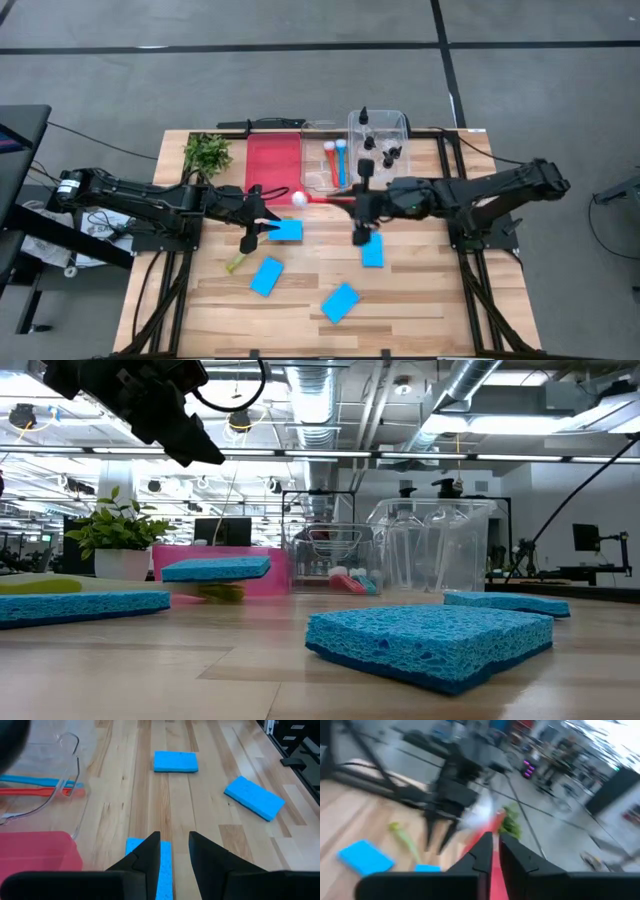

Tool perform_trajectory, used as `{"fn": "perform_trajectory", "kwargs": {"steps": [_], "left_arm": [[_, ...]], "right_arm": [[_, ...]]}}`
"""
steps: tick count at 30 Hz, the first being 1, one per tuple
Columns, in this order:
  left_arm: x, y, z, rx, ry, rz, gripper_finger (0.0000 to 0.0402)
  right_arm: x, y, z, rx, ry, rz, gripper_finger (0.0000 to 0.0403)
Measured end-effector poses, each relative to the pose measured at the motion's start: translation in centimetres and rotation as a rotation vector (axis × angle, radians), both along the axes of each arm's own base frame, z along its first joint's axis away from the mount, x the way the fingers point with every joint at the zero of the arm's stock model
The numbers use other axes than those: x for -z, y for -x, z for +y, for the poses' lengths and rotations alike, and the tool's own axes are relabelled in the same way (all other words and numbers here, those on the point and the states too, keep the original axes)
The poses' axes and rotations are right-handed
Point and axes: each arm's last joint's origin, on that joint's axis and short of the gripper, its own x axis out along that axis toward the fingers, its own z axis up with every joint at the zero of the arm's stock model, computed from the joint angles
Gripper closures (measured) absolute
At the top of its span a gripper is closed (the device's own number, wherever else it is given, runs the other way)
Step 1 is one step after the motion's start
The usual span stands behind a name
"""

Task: Pick & Place Kitchen Sink Supplies
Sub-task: Put the orange dish brush into the left transparent bin

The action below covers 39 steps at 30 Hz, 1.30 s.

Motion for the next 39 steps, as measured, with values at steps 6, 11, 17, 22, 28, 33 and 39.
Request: {"fn": "perform_trajectory", "kwargs": {"steps": [6, 11, 17, 22, 28, 33, 39], "left_arm": [[0.0, 0.0, 0.0, 0.000, 0.000, -0.004, 0.0298], [0.0, 0.0, 0.0, 0.000, 0.000, -0.004, 0.0298], [0.0, 0.0, 0.0, 0.000, 0.000, -0.004, 0.0298], [0.0, 0.0, 0.0, 0.000, 0.000, -0.004, 0.0298], [0.0, 0.0, 0.0, 0.000, 0.000, -0.004, 0.0298], [0.0, 0.0, 0.0, 0.000, 0.000, -0.004, 0.0298], [-0.1, -0.1, 0.0, 0.000, 0.001, -0.009, 0.0298]], "right_arm": [[1.3, -2.4, -2.8, 0.192, -0.075, -0.016, 0.0397], [2.8, -3.9, -5.7, 0.327, -0.128, 0.014, 0.0402], [4.3, -4.6, -6.9, 0.356, -0.112, 0.106, 0.0392], [5.3, -4.7, -6.1, 0.267, -0.126, 0.204, 0.0387], [6.4, -4.2, -3.9, 0.202, -0.213, 0.308, 0.0354], [8.2, -3.5, -2.0, 0.199, -0.259, 0.478, 0.0308], [11.1, -2.9, -1.0, 0.222, -0.360, 0.674, 0.0266]]}}
